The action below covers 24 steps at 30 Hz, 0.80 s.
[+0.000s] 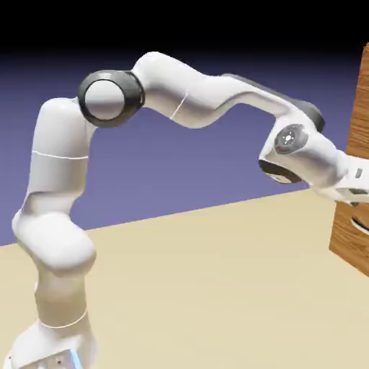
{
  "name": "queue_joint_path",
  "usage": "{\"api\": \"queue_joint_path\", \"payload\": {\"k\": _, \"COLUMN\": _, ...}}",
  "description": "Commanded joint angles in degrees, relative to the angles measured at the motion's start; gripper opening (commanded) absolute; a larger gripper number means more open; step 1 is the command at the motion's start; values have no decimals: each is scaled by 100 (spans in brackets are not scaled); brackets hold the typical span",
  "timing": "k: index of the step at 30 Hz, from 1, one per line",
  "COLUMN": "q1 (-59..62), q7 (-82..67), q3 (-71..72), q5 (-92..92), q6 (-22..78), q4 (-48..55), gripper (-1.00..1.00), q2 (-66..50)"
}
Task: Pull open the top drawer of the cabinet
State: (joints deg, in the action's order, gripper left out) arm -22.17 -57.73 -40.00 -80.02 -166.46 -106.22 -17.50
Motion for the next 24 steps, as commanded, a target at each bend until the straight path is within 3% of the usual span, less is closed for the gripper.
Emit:
{"api": "queue_joint_path", "payload": {"k": 1, "q1": -53, "q7": -250, "q3": -100, "q5": -199, "q6": 19, "q4": 136, "gripper": 0, "q2": -125}}
{"api": "queue_joint_path", "payload": {"k": 24, "q1": -1283, "q7": -5981, "q3": -2388, "q5": -4777, "q6": 451, "q4": 3270, "gripper": 0, "q2": -2994}}
